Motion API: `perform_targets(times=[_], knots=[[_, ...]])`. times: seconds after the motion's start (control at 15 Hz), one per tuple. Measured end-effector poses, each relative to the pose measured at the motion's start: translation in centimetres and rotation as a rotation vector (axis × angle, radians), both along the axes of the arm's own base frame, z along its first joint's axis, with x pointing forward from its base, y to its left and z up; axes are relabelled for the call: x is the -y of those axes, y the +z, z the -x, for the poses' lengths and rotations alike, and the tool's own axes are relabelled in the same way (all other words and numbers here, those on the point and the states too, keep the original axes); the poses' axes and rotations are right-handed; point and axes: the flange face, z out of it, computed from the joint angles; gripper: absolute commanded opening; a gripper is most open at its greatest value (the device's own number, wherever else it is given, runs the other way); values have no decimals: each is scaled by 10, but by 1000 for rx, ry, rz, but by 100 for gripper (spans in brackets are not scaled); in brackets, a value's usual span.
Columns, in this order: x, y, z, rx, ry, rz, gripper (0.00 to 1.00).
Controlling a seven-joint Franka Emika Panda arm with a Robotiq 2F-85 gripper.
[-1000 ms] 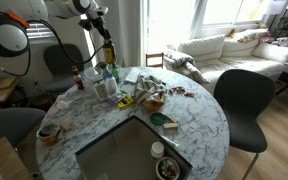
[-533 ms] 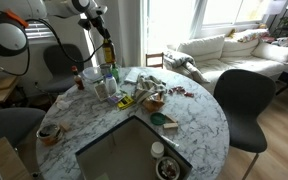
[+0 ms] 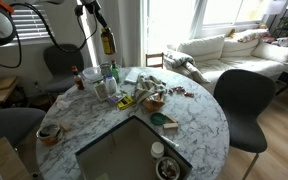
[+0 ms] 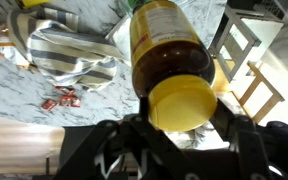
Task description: Remove the cups from the box and put them in the clear container then remove the bottle with the yellow lid from the container and put it on the table.
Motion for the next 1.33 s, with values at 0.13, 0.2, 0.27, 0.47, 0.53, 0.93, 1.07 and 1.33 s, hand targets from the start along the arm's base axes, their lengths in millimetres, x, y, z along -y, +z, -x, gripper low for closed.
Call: perform_targets(times=[0.13, 0.2, 0.27, 0.47, 0.53, 0.93, 1.07, 1.33], knots=[[13, 23, 13, -13, -103, 31, 37], [20, 31, 20, -28, -156, 39, 37], [28, 37, 26, -45, -208, 43, 37], [50, 39, 35, -94, -337, 35, 37], [57, 35, 35, -107, -367, 27, 37], [103, -6, 33, -133, -523, 6, 37], [117, -21, 33, -122, -567, -8, 37], [138, -52, 39, -77, -658, -30, 62]])
